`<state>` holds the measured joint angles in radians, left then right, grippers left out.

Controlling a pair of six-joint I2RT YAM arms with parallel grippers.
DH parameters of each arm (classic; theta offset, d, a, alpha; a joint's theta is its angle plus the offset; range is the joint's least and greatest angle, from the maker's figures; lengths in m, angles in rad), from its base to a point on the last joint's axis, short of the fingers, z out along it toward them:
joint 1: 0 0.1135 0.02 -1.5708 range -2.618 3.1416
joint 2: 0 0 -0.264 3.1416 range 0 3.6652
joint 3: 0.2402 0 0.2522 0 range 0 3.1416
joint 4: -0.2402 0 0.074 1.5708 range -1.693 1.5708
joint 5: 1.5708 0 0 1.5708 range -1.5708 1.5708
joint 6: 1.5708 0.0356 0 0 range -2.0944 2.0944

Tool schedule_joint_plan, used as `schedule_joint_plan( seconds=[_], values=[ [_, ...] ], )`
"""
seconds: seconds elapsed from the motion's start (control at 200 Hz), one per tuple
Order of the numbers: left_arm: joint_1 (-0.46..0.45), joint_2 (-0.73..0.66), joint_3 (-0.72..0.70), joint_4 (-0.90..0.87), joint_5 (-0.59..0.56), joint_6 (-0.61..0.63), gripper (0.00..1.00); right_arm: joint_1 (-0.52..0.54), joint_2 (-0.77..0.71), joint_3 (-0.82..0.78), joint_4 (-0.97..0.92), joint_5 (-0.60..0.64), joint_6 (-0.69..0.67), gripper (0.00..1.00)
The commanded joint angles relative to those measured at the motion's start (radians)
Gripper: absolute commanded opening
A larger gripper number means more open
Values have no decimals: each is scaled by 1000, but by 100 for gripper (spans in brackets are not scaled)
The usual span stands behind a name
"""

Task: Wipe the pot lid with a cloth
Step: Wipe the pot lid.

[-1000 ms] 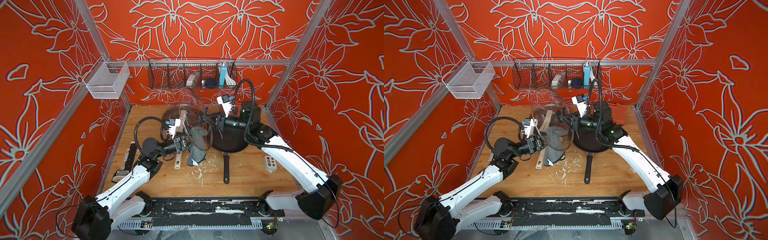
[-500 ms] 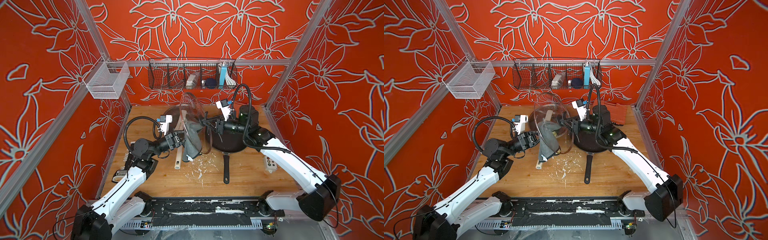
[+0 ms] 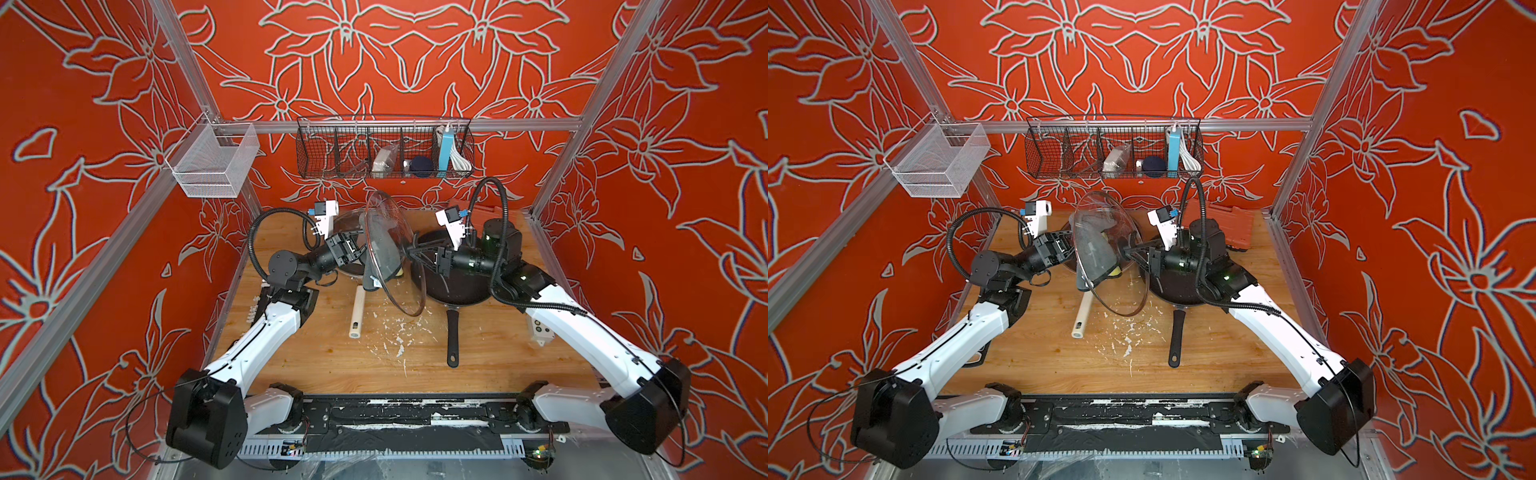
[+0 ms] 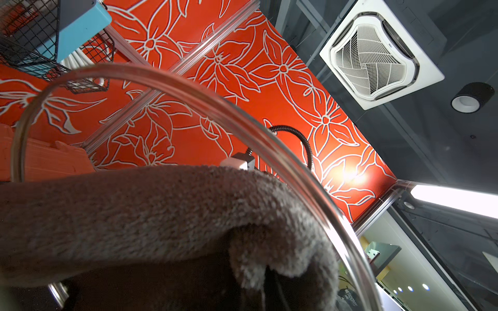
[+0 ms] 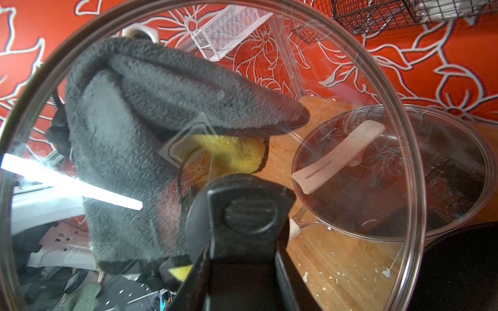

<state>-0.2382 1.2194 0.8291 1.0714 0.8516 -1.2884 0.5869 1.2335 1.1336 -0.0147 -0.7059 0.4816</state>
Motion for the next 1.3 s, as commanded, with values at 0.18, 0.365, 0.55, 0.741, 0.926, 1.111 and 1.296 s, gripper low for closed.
schedule_joint_plan(
  seconds=[0.18,0.365,0.55,0.741,0.926,1.111,1.296],
  values=[
    [14,180,128,226,10,-101,0,14,-75,-9,241,-146,82,0],
    [15,305,172,313,9,-164,0,22,-73,-5,280,-161,110,0],
    [8,354,173,318,12,-158,0,24,-55,19,318,-171,133,0],
    [-14,383,163,318,24,-146,0,24,-30,53,371,-173,167,0],
    [-58,408,161,313,32,-131,0,24,-8,91,407,-178,193,0],
    [-116,429,136,312,30,-102,0,24,4,111,420,-175,202,0],
    [-164,435,97,318,20,-86,0,24,7,133,393,-152,174,0]
  ],
)
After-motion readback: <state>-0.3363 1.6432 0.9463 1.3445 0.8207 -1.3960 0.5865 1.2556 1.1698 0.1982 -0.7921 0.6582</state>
